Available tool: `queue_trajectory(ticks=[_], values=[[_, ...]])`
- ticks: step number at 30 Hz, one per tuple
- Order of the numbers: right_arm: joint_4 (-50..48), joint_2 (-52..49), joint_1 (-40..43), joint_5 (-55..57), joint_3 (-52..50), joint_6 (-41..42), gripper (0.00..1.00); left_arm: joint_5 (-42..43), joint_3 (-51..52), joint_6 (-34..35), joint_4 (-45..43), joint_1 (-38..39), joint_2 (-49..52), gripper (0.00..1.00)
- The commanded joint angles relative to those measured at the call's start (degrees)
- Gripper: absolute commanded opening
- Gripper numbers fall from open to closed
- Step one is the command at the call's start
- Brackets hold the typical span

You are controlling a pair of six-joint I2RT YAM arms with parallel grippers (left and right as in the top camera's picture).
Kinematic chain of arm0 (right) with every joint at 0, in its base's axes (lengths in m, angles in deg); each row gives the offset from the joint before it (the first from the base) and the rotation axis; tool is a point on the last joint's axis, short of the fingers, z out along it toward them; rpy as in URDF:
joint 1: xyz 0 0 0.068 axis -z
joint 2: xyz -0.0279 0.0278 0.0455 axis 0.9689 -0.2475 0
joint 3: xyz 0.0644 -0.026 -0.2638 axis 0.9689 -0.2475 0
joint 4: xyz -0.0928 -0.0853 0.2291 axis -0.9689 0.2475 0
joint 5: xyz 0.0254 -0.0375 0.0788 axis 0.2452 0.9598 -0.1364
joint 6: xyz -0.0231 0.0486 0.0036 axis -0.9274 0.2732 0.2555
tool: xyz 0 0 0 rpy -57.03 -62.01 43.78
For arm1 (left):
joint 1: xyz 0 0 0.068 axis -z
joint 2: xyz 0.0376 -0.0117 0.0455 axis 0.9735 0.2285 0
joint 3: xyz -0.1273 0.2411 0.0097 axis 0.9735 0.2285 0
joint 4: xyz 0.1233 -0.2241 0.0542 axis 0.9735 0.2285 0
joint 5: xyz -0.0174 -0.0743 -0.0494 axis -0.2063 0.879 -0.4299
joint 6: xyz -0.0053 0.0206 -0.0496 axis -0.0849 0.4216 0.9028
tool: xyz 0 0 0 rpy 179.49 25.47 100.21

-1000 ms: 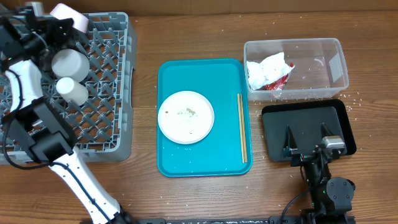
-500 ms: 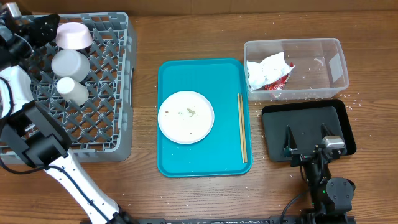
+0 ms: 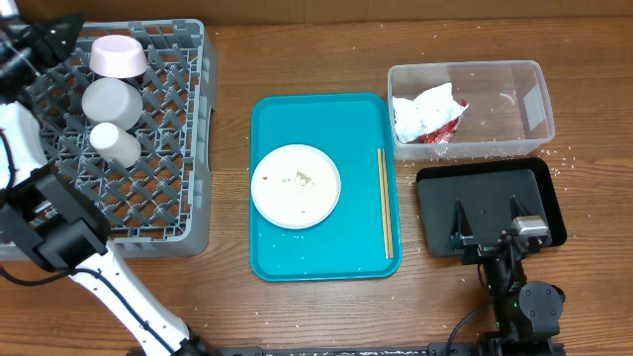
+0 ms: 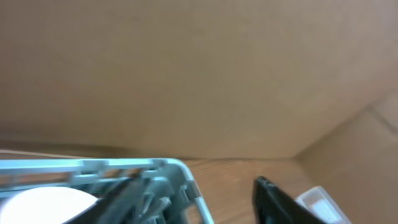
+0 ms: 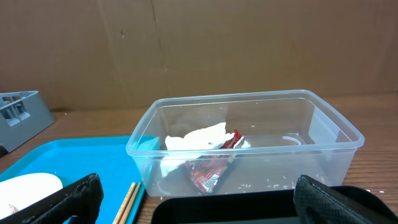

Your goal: Sort waste into correct bins and load items into the dishwasher

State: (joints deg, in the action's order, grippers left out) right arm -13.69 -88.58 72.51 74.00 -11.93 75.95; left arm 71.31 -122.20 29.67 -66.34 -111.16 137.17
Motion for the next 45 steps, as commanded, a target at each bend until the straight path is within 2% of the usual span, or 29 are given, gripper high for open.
queue_trajectory(ticks=[1, 2, 11, 14, 16, 20, 34, 37, 40, 45], values=[[-0.3, 0.4, -0.4, 0.4, -0.6, -0.2, 1.0, -2.1, -0.6, -3.5, 3.7, 3.8, -1.9, 0.25], [-0.3, 0.4, -0.4, 0.4, -0.6, -0.2, 1.0, -5.8, -0.6, -4.7, 5.1, 4.6, -1.9, 0.19], [-0.3, 0.4, -0.4, 0.4, -0.6, -0.2, 1.0, -57.0, -0.6, -22.9, 22.4, 12.7, -1.9, 0.09], [-0.3, 0.4, -0.4, 0.4, -0.6, -0.2, 1.0, -67.9, -0.6, -29.0, 24.9, 14.7, -1.9, 0.07], [-0.3, 0.4, -0.4, 0.4, -0.6, -0.2, 1.0, -71.8, -0.6, -31.9, 25.5, 15.7, -1.9, 0.06], [-0.3, 0.4, -0.4, 0.4, -0.6, -0.2, 1.0, -79.0, -0.6, -33.2, 25.9, 16.3, -1.9, 0.05], [-0.3, 0.4, -0.4, 0.4, -0.6, -0.2, 1.0, -84.7, -0.6, -32.5, 30.8, 16.0, -2.7, 0.04], [-0.3, 0.4, -0.4, 0.4, -0.6, -0.2, 1.0, -84.7, -0.6, -29.2, 30.3, 16.1, -4.9, 0.04], [-0.3, 0.4, -0.4, 0.4, -0.6, -0.2, 1.0, -84.0, -0.6, -25.1, 29.9, 16.1, -8.2, 0.04], [-0.3, 0.4, -0.4, 0.4, -0.6, -0.2, 1.0, -78.1, -0.6, -24.6, 31.3, 16.0, -13.3, 0.05]])
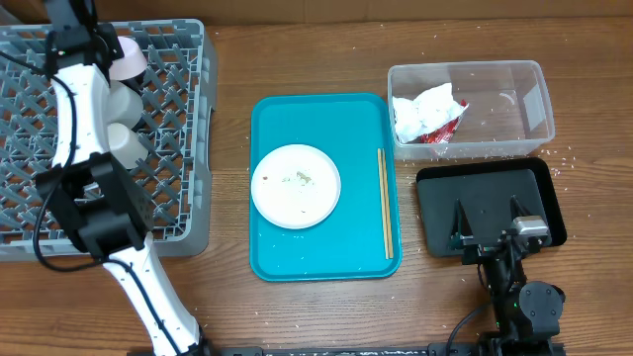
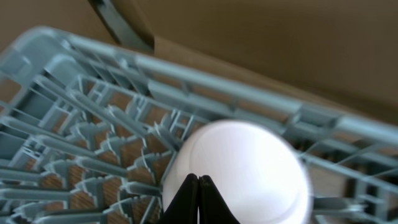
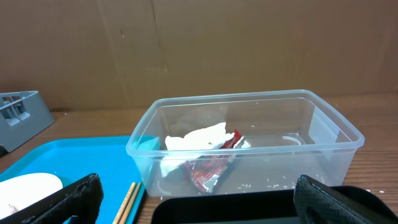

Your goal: Sort waste into correct bins and load items into the dishwasher

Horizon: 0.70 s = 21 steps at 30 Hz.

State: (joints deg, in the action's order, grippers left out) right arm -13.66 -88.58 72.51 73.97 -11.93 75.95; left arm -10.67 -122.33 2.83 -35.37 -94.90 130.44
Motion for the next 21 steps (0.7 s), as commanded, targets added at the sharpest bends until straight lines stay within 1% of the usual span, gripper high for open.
queue_trajectory(ticks=[1, 6, 9, 11, 15, 19, 21], values=[[-0.3, 0.4, -0.4, 0.4, -0.6, -0.2, 1.0, 5.0, -0.5, 2.3, 1.0, -0.2, -7.1, 0.05], [-0.3, 0.4, -0.4, 0.4, -0.6, -0.2, 1.0, 13.9, -0.5, 2.3, 6.1, -0.2, -8.9, 0.04], [-0.3, 0.4, -0.4, 0.4, -0.6, -0.2, 1.0, 17.0, -0.5, 2.3, 7.3, -0.2, -10.0, 0.04], [-0.3, 0.4, -0.4, 0.4, -0.6, -0.2, 1.0, 17.0, -0.5, 2.2, 7.5, -0.2, -10.2, 0.04], [-0.3, 0.4, -0.4, 0.4, -0.6, -0.2, 1.0, 15.6, -0.4, -1.4, 6.1, -0.3, -7.8, 0.04], [-0.3, 0.4, -0.4, 0.4, -0.6, -0.2, 1.0, 11.1, -0.4, -1.4, 4.5, -0.4, -3.8, 0.04], [-0.3, 0.4, -0.4, 0.4, -0.6, -0.2, 1.0, 10.8, -0.4, -1.4, 4.7, -0.4, -2.0, 0.05]])
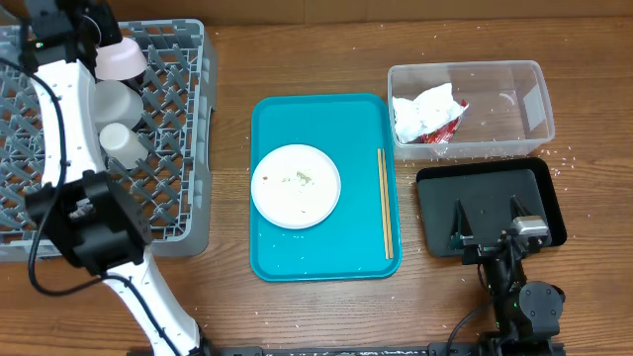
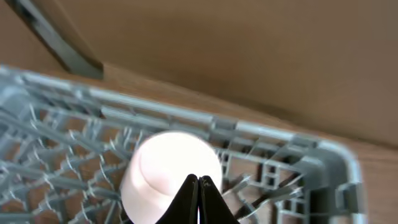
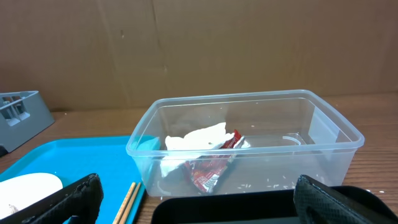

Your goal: Sort waste into correct bins and load items into the dishwasher

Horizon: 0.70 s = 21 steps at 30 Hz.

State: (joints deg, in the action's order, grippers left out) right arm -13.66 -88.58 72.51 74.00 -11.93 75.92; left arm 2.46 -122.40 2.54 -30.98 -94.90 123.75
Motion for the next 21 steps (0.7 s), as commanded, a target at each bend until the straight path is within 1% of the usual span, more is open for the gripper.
queue_trajectory(ticks=[1, 5, 10, 15, 21], values=[[-0.3, 0.4, -0.4, 0.4, -0.6, -0.2, 1.0, -2.3, -0.4, -1.2, 1.1, -0.4, 6.9, 0.05], [-0.3, 0.4, -0.4, 0.4, -0.6, -0.2, 1.0, -2.6, -0.4, -1.1, 3.1, -0.6, 8.4, 0.04], [-0.3, 0.4, -0.4, 0.4, -0.6, -0.2, 1.0, -6.3, -0.4, -1.1, 3.7, -1.4, 8.5, 0.04], [-0.3, 0.4, -0.4, 0.4, -0.6, -0.2, 1.0, -6.4, -0.4, -1.1, 5.4, -2.4, 8.4, 0.04], [-0.3, 0.4, -0.4, 0.4, -0.6, -0.2, 1.0, -6.0, -0.4, -1.0, 5.0, -2.4, 5.0, 0.04]])
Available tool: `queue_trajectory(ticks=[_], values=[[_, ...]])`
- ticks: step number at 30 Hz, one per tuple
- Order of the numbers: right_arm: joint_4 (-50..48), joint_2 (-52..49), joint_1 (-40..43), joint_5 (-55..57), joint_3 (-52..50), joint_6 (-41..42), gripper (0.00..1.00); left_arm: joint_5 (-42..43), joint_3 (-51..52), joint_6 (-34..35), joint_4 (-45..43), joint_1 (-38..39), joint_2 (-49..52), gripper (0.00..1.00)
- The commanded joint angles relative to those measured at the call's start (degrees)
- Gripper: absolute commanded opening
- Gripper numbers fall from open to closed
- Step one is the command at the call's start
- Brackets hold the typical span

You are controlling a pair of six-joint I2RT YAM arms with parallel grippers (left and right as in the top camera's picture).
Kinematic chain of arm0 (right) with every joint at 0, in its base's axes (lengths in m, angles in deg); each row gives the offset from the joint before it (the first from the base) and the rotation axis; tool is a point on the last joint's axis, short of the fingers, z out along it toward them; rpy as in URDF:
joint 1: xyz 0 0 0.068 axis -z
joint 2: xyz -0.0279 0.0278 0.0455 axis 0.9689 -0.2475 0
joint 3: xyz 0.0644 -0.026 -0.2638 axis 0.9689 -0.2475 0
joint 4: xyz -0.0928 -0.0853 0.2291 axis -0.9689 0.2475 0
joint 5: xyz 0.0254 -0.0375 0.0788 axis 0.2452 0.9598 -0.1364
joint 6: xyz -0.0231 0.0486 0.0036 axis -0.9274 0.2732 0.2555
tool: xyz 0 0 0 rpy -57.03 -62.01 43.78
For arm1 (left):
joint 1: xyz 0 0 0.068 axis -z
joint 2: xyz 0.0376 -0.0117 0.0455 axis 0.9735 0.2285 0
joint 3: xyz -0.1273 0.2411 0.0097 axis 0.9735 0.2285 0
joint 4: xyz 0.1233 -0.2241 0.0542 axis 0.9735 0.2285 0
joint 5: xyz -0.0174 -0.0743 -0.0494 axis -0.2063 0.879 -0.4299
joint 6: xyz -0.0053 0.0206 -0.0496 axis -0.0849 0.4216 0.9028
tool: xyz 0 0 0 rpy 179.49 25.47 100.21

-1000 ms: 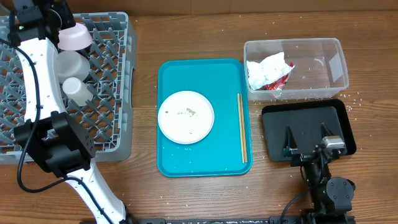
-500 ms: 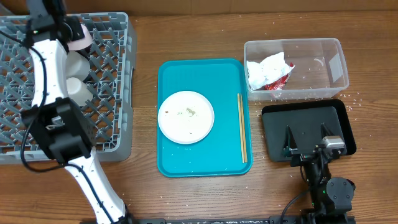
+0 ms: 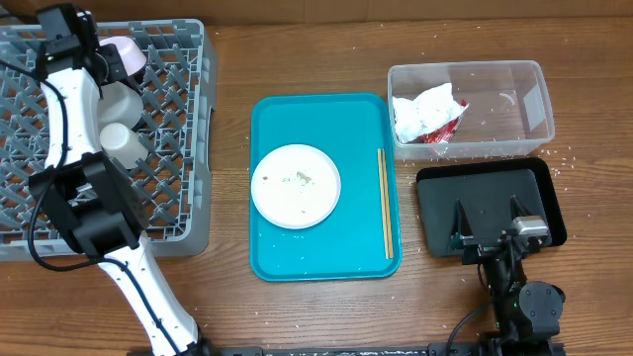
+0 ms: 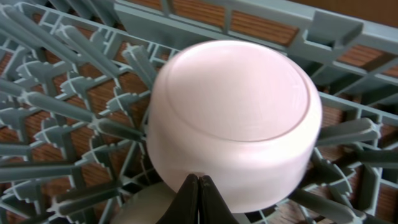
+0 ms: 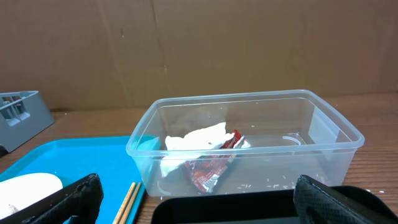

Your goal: Sort waste into correct bins and load items into the dishwasher

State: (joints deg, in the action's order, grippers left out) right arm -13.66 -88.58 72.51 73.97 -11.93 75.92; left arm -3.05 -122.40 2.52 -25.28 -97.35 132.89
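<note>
An upturned pink bowl [image 4: 233, 118] sits in the far corner of the grey dish rack [image 3: 178, 198]. My left gripper [image 4: 199, 200] is shut with nothing between its fingers, its tips close against the bowl's near side. Overhead, the left gripper [image 3: 99, 54] partly covers the pink bowl [image 3: 127, 54]. A white plate [image 3: 296, 186] with crumbs and a pair of chopsticks [image 3: 385, 203] lie on the teal tray [image 3: 267, 247]. My right gripper [image 5: 199, 208] rests open at the black bin [image 3: 490, 193], holding nothing.
Two pale cups [image 3: 119, 119] stand upside down in the rack, just in front of the bowl. The clear bin [image 3: 514, 109] holds crumpled paper and a red wrapper [image 5: 214, 162]. A cardboard wall closes off the back of the table.
My left gripper, still shut, has come down and closer to the pink bowl, which now fills the wrist view. The bowl, plate, chopsticks and right arm have not moved.
At first my left gripper was at the rack's far left corner with its fingers apart, facing the wall. Then it was shut beside the pink bowl, then a little farther back, and now it is close against the bowl. The right arm stayed still.
</note>
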Motion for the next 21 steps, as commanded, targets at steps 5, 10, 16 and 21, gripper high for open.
queue_trajectory(ticks=[5, 10, 16, 21], values=[[-0.3, 0.4, -0.4, 0.4, -0.6, -0.2, 1.0, 5.0, -0.4, -0.9, -6.0, 0.5, -9.2, 0.04], [-0.3, 0.4, -0.4, 0.4, -0.6, -0.2, 1.0, 5.3, -0.3, -0.9, -10.2, 0.4, -7.4, 0.04], [-0.3, 0.4, -0.4, 0.4, -0.6, -0.2, 1.0, 5.3, -0.3, -0.9, -12.1, 0.3, -1.0, 0.04], [-0.3, 0.4, -0.4, 0.4, -0.6, -0.2, 1.0, 5.3, -0.3, -0.9, -12.3, 0.3, 1.7, 0.04]])
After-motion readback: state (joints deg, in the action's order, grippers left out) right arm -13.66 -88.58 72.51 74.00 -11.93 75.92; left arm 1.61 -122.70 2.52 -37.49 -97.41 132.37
